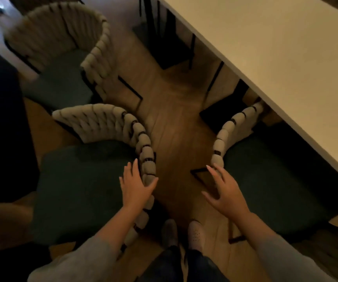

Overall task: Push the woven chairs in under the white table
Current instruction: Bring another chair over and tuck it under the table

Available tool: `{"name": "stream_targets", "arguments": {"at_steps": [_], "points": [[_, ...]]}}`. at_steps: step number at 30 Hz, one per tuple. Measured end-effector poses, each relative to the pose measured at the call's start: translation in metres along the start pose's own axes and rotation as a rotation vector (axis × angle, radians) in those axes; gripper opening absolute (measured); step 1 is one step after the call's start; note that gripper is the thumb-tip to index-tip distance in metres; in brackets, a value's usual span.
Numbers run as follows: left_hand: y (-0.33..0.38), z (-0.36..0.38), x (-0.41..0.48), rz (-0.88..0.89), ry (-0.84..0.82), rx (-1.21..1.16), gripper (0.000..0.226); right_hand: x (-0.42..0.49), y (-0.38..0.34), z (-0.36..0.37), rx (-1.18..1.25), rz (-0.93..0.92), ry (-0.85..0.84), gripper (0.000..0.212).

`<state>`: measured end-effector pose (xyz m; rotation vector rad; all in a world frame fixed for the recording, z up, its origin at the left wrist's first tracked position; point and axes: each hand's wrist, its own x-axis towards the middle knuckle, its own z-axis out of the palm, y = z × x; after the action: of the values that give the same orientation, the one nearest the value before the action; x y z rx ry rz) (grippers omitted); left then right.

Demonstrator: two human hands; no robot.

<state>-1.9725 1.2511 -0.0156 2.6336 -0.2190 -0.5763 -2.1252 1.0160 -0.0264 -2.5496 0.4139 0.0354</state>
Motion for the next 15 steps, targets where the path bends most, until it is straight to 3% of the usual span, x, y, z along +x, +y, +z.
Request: {"name": "stream_targets", "arguments": {"at_steps": [5,8,11,15], "points": [[-0.014,0.021,-0.01,-0.253,-0.241,-0.221,0.107,0.083,-0.047,0.017,-0.257,-0.338,-0.27,0.091],[-0.014,0.045,-0.023,-0.308,-0.229,-0.141,0.11,0.122,-0.078,0.032,-0.461,-0.53,-0.431,0.095],[-0.017,0.049,-0.023,-0.382,-0.202,-0.001,0.097,0.161,-0.106,0.043,-0.6,-0.702,-0.534,0.09],[-0.018,0.04,-0.016,-0.402,-0.313,0.092,0.076,0.224,-0.128,0.051,-0.79,-0.932,-0.596,0.073]]}}
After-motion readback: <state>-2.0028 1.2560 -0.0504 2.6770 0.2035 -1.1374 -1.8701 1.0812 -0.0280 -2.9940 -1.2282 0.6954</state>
